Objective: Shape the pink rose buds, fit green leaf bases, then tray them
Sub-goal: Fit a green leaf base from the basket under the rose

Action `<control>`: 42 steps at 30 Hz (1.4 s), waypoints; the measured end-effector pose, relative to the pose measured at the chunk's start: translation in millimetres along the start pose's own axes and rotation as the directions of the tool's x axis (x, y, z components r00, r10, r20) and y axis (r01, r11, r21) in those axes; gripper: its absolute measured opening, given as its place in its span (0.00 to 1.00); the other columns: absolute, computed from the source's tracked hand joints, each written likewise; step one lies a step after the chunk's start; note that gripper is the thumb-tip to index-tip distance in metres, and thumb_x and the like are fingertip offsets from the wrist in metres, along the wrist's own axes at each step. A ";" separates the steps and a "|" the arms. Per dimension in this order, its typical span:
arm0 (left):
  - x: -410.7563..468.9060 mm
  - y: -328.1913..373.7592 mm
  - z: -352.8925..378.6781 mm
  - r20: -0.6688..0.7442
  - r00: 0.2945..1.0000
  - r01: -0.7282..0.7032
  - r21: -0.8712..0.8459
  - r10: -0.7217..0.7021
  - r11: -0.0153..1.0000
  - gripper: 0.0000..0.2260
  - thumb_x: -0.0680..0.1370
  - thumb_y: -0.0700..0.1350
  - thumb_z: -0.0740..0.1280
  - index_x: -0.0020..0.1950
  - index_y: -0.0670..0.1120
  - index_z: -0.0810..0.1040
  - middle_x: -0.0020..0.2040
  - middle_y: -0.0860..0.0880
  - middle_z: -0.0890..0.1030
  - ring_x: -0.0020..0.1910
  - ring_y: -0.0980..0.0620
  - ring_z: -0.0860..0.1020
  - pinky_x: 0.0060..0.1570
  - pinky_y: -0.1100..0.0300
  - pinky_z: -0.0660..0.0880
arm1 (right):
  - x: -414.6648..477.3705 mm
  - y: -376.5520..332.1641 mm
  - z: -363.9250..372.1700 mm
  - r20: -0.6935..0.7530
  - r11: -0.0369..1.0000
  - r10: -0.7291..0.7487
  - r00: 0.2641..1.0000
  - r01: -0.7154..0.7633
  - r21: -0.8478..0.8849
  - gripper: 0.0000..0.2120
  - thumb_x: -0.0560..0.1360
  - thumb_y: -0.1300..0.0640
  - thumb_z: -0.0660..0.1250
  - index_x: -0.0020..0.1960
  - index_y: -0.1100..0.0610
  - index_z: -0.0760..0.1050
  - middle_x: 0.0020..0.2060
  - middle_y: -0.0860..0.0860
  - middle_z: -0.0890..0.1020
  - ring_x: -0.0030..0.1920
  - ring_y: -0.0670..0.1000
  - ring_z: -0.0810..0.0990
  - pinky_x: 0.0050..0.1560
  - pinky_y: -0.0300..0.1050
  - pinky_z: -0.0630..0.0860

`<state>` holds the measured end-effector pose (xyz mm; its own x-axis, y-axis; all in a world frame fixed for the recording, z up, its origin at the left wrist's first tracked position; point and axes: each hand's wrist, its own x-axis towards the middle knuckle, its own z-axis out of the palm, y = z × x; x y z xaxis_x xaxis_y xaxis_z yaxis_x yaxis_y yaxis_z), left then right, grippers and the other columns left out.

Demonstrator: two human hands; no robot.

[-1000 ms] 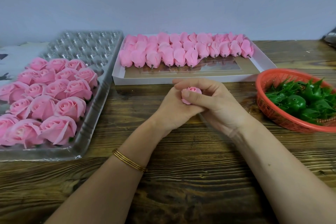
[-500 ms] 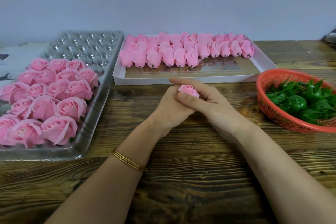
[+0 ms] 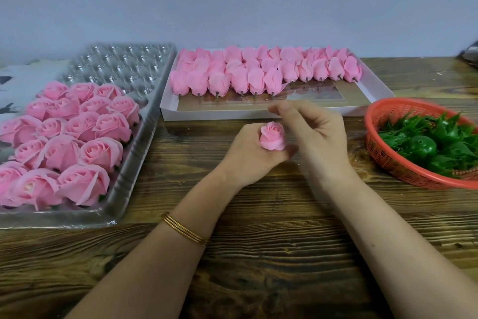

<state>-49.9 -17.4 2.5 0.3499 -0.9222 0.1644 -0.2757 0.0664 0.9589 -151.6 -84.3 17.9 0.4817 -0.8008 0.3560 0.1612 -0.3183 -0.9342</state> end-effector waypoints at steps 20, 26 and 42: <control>1.2 -2.8 2.6 -0.093 0.996 0.022 0.140 -0.009 0.990 0.06 0.77 0.34 0.66 0.43 0.32 0.80 0.43 0.35 0.83 0.40 0.51 0.77 0.44 0.45 0.76 | -8.0 11.6 12.8 0.054 0.963 -0.125 0.991 0.134 -0.233 0.07 0.69 0.58 0.75 0.47 0.54 0.84 0.42 0.46 0.85 0.46 0.42 0.82 0.52 0.36 0.75; 2.0 -6.4 -0.6 -0.081 0.997 0.010 0.124 0.000 0.992 0.14 0.76 0.35 0.68 0.33 0.49 0.78 0.32 0.54 0.80 0.34 0.61 0.76 0.36 0.61 0.75 | -8.0 10.2 12.0 0.103 0.984 -0.001 0.995 0.019 -0.176 0.11 0.69 0.58 0.77 0.50 0.49 0.83 0.45 0.47 0.85 0.47 0.43 0.83 0.53 0.38 0.77; -1.5 1.9 1.4 -0.048 0.999 -0.010 0.011 0.011 1.000 0.08 0.72 0.35 0.73 0.39 0.49 0.82 0.34 0.55 0.82 0.34 0.60 0.76 0.36 0.68 0.72 | 7.4 1.9 -7.8 0.147 0.879 0.318 0.937 -0.349 0.324 0.03 0.72 0.63 0.71 0.45 0.63 0.80 0.36 0.54 0.81 0.40 0.49 0.79 0.45 0.43 0.75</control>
<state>-52.2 -16.3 3.7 0.3896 -0.9021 0.1856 -0.2894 0.0714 0.9545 -154.4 -94.7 19.0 0.6289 -0.7768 0.0331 0.2525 0.1637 -0.9536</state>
